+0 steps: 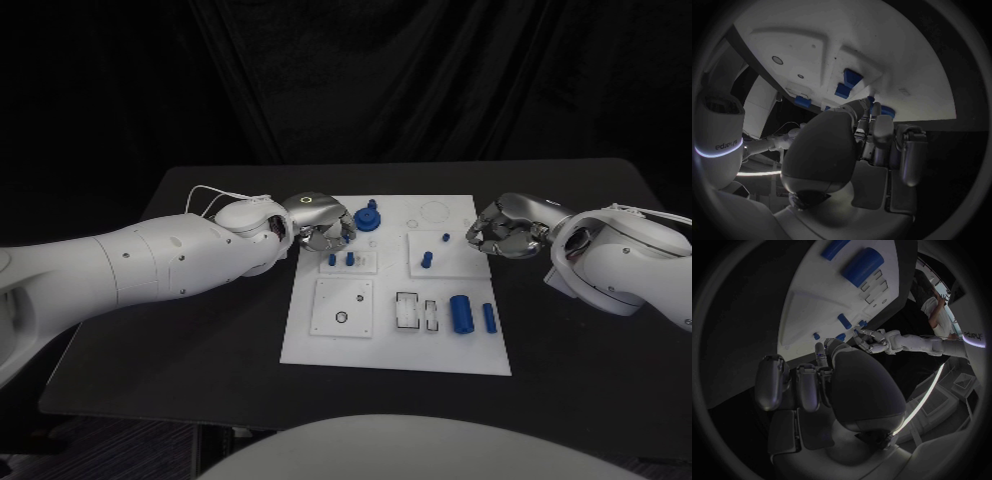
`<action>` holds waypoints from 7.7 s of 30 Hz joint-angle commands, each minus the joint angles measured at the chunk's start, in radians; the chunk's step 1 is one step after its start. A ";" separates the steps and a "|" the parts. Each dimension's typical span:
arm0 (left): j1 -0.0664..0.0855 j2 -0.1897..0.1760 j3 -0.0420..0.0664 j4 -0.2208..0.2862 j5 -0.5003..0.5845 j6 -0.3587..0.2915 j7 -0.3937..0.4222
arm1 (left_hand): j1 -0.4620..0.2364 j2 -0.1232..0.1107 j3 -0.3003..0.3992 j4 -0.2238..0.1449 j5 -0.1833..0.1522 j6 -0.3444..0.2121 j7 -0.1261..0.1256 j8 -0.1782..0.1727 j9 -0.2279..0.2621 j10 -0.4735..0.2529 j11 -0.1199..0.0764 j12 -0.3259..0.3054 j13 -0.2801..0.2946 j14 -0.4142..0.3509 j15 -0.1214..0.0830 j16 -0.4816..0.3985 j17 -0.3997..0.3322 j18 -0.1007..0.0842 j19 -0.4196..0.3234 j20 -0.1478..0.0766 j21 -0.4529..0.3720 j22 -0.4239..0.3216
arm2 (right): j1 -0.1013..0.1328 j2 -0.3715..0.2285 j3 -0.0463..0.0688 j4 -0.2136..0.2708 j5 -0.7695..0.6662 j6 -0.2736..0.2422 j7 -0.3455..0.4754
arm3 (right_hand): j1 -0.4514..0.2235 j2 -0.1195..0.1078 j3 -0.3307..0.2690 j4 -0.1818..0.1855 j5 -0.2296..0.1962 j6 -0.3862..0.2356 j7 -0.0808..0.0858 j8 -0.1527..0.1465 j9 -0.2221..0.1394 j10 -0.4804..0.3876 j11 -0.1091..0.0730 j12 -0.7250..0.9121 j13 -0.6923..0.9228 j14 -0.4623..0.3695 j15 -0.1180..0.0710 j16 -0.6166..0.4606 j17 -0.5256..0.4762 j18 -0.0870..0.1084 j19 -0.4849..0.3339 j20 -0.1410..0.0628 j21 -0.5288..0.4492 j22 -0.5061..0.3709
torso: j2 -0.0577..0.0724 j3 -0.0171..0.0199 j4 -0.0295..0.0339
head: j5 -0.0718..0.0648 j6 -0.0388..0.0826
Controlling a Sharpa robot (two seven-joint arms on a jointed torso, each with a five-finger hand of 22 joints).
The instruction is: Assemble the parts on the task board
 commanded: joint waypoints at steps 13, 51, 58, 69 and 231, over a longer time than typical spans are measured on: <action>-0.007 0.003 -0.001 0.000 -0.005 0.052 -0.019 | -0.026 -0.024 -0.009 0.005 -0.016 -0.063 -0.012 -0.040 -0.020 -0.055 0.014 -0.042 -0.026 -0.044 0.001 -0.040 -0.056 -0.014 0.105 -0.007 -0.003 0.263 | -0.003 0.001 0.001 0.000 -0.001 0.011 -0.019 | 0.001 0.000 0.007 -0.001 0.005 0.006 0.003 0.005 0.001 0.036 -0.007 -0.005 0.168 0.075 -0.005 -0.004 0.114 0.016 0.005 -0.004 -0.004 0.174 | 0.000 -0.0003 0.0009 | 0.001 0.000; -0.007 -0.116 -0.001 0.040 0.049 -0.309 0.088 | -0.035 -0.068 0.043 -0.017 -0.076 -0.116 -0.068 -0.068 -0.081 -0.180 0.016 -0.003 -0.005 -0.080 0.007 -0.041 -0.087 -0.014 0.105 0.006 -0.003 0.263 | 0.003 -0.034 0.001 0.020 -0.001 -0.004 -0.011 | 0.003 -0.007 0.013 -0.007 0.004 0.010 0.003 0.007 0.001 -0.001 -0.007 -0.037 0.124 0.070 -0.006 -0.015 0.100 0.020 -0.003 -0.005 -0.026 0.168 | 0.001 -0.0009 0.0025 | 0.009 0.000; -0.007 -0.222 -0.001 0.140 0.226 -0.391 0.214 | -0.052 -0.083 0.071 0.006 -0.084 -0.080 -0.059 -0.062 -0.088 -0.177 -0.001 0.084 0.040 -0.171 -0.004 -0.107 -0.199 -0.013 0.099 -0.002 -0.003 0.262 | 0.049 -0.038 0.001 0.027 -0.015 -0.044 0.003 | 0.009 -0.026 0.021 -0.015 0.003 0.032 -0.003 0.022 0.008 -0.085 -0.011 -0.117 0.027 0.062 -0.008 -0.034 0.076 0.026 -0.015 -0.006 -0.058 0.159 | -0.001 -0.0044 0.0020 | 0.005 0.000; -0.006 -0.319 -0.001 0.270 1.010 -0.184 0.551 | -0.072 -0.035 -0.114 0.154 0.120 -0.066 -0.019 -0.063 -0.093 -0.327 0.101 0.165 0.033 -0.720 0.156 -0.569 -0.554 0.052 -1.044 0.146 -0.422 -0.172 | 0.078 0.005 0.001 -0.013 -0.136 -0.061 0.015 | 0.062 -0.083 0.077 -0.065 0.016 0.039 0.012 0.063 0.061 -0.633 0.014 -0.648 -0.503 -0.014 0.016 -0.131 -0.041 0.062 -0.121 0.014 -0.268 0.103 | 0.005 -0.0261 0.0188 | -0.003 0.000; -0.064 -0.329 -0.001 0.367 1.401 0.263 0.583 | 0.048 0.112 -0.294 0.180 0.283 -0.177 0.025 -0.057 -0.339 -0.510 0.174 0.186 -0.356 -0.879 0.240 -0.756 -0.927 0.083 -1.022 0.259 -1.168 -0.706 | -0.114 0.234 0.003 0.118 -0.505 -0.016 0.007 | 0.048 -0.070 0.133 -0.170 0.011 0.021 0.016 0.133 0.246 -0.479 0.024 -0.976 -0.963 -0.030 0.024 -0.134 -0.093 0.061 -0.110 0.022 -0.268 0.121 | 0.044 -0.1108 0.0729 | -0.002 0.000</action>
